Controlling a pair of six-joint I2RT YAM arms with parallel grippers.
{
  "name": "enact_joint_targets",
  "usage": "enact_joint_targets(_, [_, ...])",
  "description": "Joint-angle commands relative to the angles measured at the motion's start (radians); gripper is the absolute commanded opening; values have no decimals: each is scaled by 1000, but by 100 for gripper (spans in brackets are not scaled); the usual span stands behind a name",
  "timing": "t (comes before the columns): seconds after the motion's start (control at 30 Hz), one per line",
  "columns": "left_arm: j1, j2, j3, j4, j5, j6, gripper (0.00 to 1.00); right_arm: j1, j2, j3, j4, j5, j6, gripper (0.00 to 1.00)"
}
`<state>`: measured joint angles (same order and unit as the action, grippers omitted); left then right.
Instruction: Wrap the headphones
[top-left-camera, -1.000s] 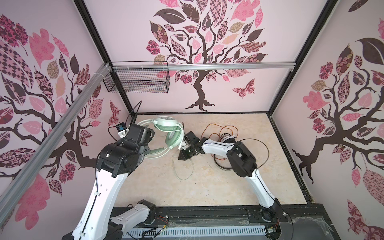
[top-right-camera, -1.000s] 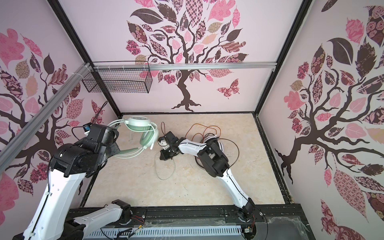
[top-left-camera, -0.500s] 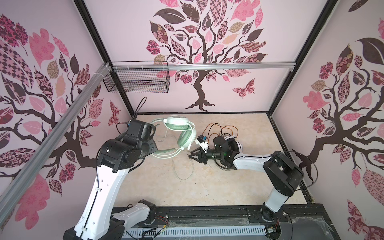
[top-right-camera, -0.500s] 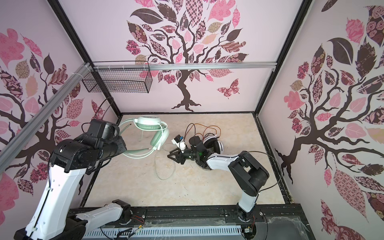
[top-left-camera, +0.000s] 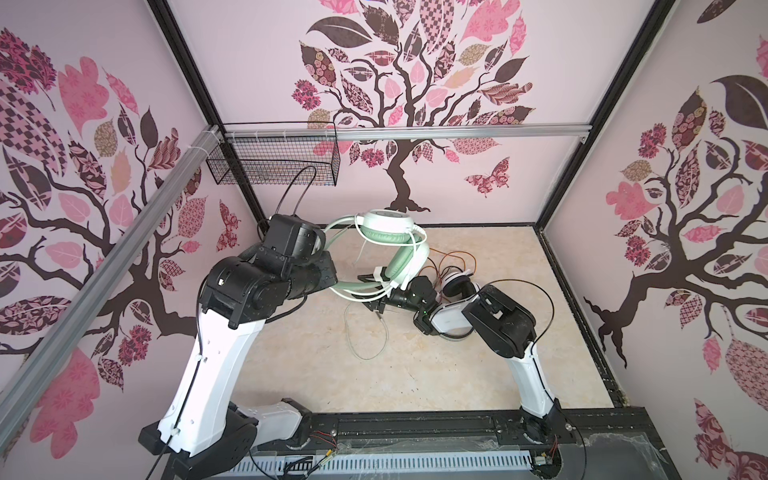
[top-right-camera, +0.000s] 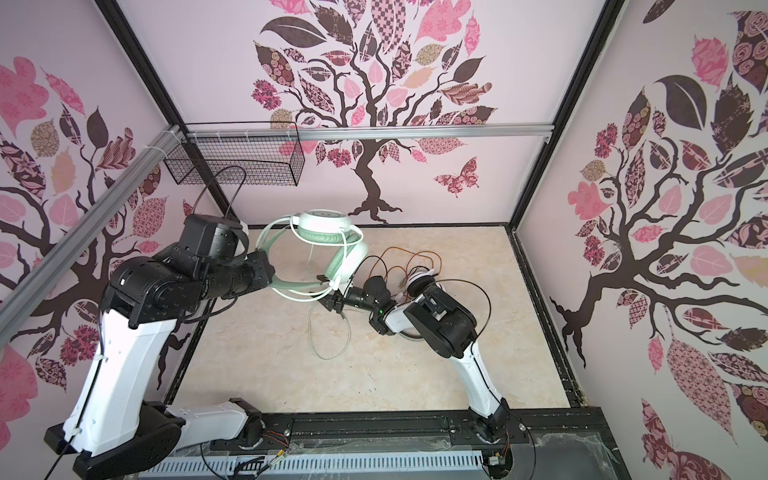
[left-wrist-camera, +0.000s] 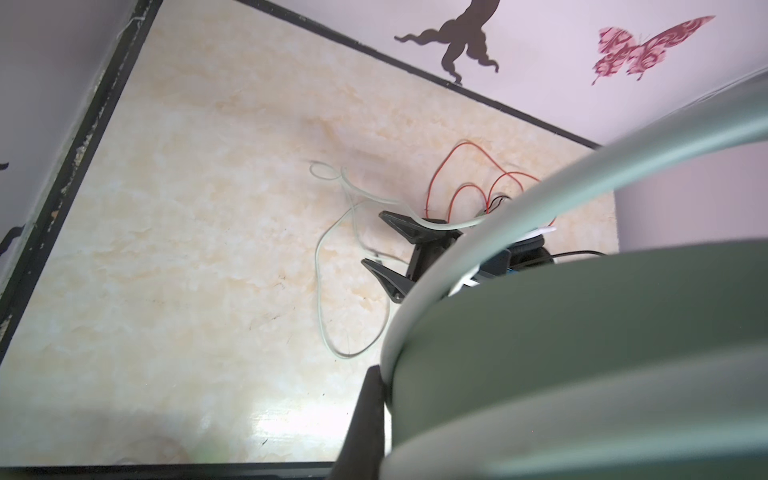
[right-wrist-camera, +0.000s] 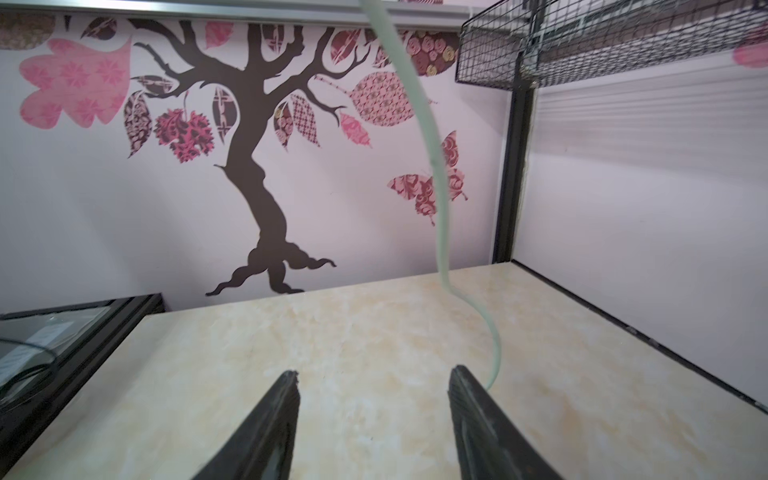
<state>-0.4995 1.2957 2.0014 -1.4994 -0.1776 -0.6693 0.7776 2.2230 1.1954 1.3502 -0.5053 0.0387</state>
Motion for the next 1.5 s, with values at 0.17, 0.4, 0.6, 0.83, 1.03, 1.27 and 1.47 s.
enact_joint_targets(0.17, [-3,62,178,80,4,3,0,-3,211,264,-19,131,34,58])
enact_joint_targets(0.4, [-3,84,200,87,-13,15,0,-3,328,407,-36,166,116,56])
enact_joint_targets(0.6, [-3,78,197,89,-45,20,0,-3,332,384,1,172,170,40])
enact_joint_targets(0.83, [7,81,159,116,-106,11,0,34,141,62,84,131,220,0])
enact_joint_targets(1.03, [35,93,128,117,-208,34,0,140,-259,-395,-180,242,83,0])
enact_joint_targets(1.27, [85,75,83,153,-228,36,0,273,-627,-555,-667,377,-56,0])
enact_joint_targets(1.47, [96,77,91,144,-271,55,0,332,-869,-611,-917,506,-91,0])
